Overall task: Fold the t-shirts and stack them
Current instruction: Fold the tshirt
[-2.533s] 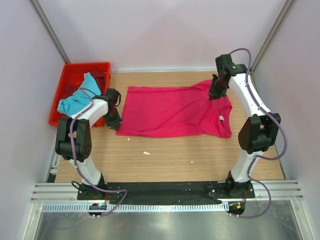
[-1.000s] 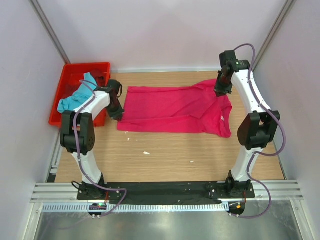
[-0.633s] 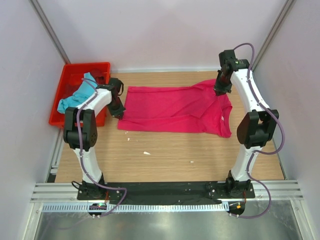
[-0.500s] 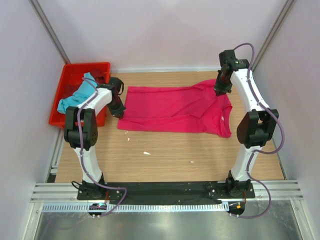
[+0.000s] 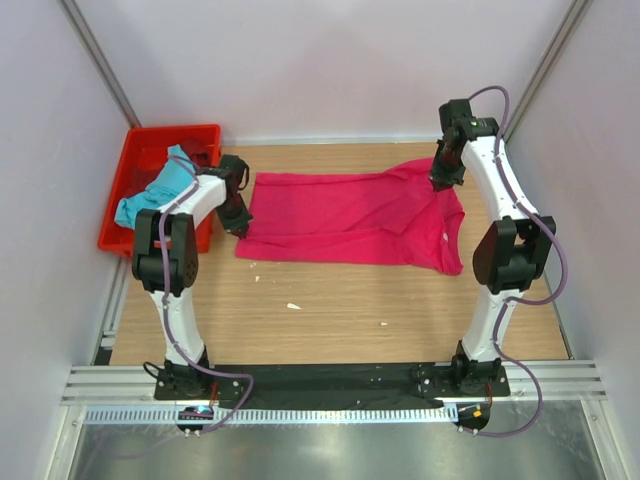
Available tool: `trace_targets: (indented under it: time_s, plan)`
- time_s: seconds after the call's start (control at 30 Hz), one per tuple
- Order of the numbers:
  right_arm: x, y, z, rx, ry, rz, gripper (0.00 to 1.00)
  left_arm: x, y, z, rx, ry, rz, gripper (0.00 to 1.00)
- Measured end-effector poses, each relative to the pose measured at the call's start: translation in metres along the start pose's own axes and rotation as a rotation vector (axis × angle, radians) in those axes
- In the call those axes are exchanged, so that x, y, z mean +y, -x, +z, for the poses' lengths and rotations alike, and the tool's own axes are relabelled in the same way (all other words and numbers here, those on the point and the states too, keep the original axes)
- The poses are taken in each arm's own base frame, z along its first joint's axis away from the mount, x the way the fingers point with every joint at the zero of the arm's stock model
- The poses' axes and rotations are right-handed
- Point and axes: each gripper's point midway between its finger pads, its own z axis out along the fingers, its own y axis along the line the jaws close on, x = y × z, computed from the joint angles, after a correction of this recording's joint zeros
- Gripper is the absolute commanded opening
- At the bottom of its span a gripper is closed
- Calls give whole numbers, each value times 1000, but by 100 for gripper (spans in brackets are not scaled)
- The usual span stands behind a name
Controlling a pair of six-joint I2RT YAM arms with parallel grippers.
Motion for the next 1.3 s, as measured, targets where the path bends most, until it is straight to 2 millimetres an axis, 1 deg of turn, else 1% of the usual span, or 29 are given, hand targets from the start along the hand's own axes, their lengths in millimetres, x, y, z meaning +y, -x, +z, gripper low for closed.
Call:
trace_targets:
  time_s: [0.07, 0.13, 0.17, 0.2, 0.27, 0.3, 0.33, 0.4, 0.47, 0.5, 0.57, 0.6, 0.67, 0.7, 0.77, 0.87, 0.93, 1.03, 1.13, 1.2, 1.3]
  plan:
    - [-1, 0, 1, 1, -4, 0, 1, -1, 1, 0, -3, -2, 3, 2]
    - [-1, 0, 1, 1, -5, 1, 1, -2, 3, -1, -7, -5, 7, 11]
    - [-1, 0, 1, 0, -5, 1, 1, -2, 4, -2, -9, -6, 9, 18]
    - [-1, 0, 1, 0, -5, 2, 1, -2, 4, -2, -11, -6, 15, 33]
    - [-1, 0, 1, 0, -6, 2, 1, -1, 5, -2, -13, -1, 23, 44]
    - [-1, 0, 1, 0, -6, 3, 1, 0, 5, -2, -17, 4, 25, 53]
    - [-1, 0, 1, 0, -6, 4, 1, 1, 7, -3, -25, 6, 27, 56]
    - [-2, 0, 1, 0, -8, 6, 1, 4, 8, -10, -47, 10, 29, 60]
    - [-2, 1, 2, -2, -13, 6, 1, 6, 10, -24, -79, -1, 31, 60]
    - [-3, 1, 2, -2, -15, 7, 1, 6, 10, -33, -98, -14, 33, 55]
    - [-4, 1, 3, -2, -21, 10, 1, 5, 10, -53, -140, -53, 35, 49]
    - [-4, 1, 4, -2, -25, 13, 1, 2, 9, -65, -159, -87, 36, 42]
    - [-5, 0, 5, -2, -35, 22, 1, -4, 5, -76, -175, -136, 41, 36]
    - [-7, -1, 6, 0, -42, 26, 1, -7, 1, -77, -173, -159, 48, 34]
    - [-9, -4, 9, 6, -58, 32, 1, -12, -8, -71, -147, -187, 61, 32]
    - [-14, -10, 14, 22, -82, 37, 1, -14, -27, -50, -76, -188, 78, 30]
    - [-17, -14, 17, 32, -97, 40, 1, -14, -35, -39, -37, -181, 82, 29]
    - [-22, -23, 22, 51, -119, 40, 1, -15, -38, -28, -10, -177, 86, 29]
    - [-27, -31, 27, 70, -140, 35, 1, -16, -39, -22, -4, -173, 90, 29]
    - [-30, -34, 28, 76, -148, 34, 1, -16, -39, -18, 0, -169, 94, 29]
    - [-30, -32, 26, 67, -139, 40, 1, -13, -41, -11, 7, -157, 107, 28]
